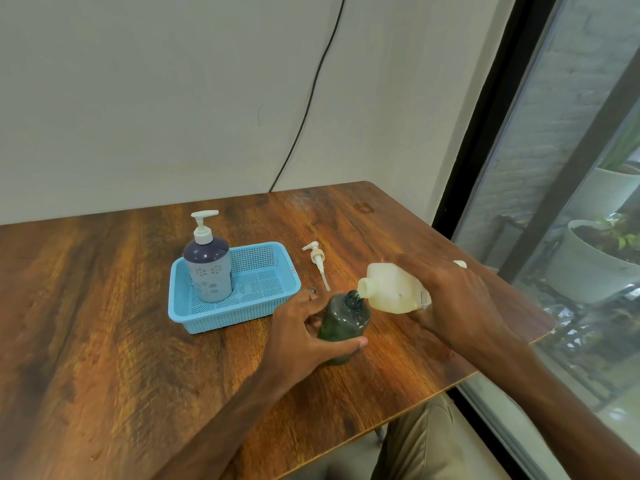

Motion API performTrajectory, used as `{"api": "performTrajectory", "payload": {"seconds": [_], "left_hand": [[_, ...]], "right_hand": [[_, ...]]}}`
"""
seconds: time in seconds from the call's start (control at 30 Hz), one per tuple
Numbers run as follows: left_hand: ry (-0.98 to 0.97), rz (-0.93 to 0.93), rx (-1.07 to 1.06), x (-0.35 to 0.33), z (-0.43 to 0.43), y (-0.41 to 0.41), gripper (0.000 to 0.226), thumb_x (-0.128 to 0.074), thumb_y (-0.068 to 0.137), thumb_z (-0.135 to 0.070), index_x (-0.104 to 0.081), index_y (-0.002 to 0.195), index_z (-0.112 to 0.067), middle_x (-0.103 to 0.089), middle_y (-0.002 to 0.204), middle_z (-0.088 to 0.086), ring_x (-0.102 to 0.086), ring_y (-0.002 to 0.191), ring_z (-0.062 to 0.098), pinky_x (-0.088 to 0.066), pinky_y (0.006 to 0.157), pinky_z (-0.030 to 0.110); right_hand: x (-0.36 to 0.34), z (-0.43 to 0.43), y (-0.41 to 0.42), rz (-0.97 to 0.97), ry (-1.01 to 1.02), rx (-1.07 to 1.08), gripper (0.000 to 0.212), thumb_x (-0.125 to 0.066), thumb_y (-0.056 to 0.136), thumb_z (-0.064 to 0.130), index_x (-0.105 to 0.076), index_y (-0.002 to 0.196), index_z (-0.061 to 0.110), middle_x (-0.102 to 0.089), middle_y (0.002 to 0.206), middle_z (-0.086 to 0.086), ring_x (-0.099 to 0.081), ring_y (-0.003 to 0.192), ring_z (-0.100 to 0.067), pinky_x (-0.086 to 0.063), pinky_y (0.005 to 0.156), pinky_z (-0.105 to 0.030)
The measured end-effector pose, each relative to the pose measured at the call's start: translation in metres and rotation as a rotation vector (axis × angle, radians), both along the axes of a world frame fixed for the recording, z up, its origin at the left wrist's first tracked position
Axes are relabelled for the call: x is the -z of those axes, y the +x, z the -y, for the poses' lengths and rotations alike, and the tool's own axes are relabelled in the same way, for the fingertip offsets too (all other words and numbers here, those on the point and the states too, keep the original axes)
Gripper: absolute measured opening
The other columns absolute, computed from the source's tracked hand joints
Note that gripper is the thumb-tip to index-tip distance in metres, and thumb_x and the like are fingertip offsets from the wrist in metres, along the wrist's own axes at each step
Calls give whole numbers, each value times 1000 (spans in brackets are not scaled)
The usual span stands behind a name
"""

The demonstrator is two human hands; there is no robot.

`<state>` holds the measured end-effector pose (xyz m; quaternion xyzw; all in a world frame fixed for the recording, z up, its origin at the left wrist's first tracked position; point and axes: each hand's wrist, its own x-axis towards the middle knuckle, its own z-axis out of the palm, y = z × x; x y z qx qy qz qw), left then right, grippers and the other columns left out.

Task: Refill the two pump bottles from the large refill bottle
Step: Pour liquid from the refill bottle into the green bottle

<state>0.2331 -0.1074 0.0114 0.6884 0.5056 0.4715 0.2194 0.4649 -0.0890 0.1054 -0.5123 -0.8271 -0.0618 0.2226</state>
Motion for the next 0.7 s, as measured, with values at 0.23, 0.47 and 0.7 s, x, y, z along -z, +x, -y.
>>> {"api": "performTrajectory", "payload": {"seconds": [0.23, 0.47, 0.7], "left_hand": [[8, 4, -9, 1, 0, 0, 69, -92, 60, -64, -60, 120, -54, -70, 99, -11, -62, 95, 9, -53, 70, 14], [1, 4, -10, 0, 2, 0, 72, -93, 60, -62, -59, 123, -52, -68, 99, -11, -60, 95, 5, -48, 68, 9], [10, -1, -13, -1, 3, 1, 71, -94, 59, -60, -65, 122, -45, -65, 94, -14, -59, 91, 6, -46, 66, 9]], "right_hand": [[-2, 1, -2, 5, 0, -1, 72, -88, 73, 22, -57, 138, 30, -65, 132, 1, -57, 125, -26, -50, 92, -46], [-2, 1, -2, 18, 23, -19, 73, -92, 67, 18, -62, 132, 26, -70, 124, -1, -63, 117, -28, -53, 83, -46], [-1, 0, -1, 9, 37, -38, 73, -92, 66, 16, -62, 131, 25, -70, 123, -3, -63, 117, -31, -54, 82, -49]]}}
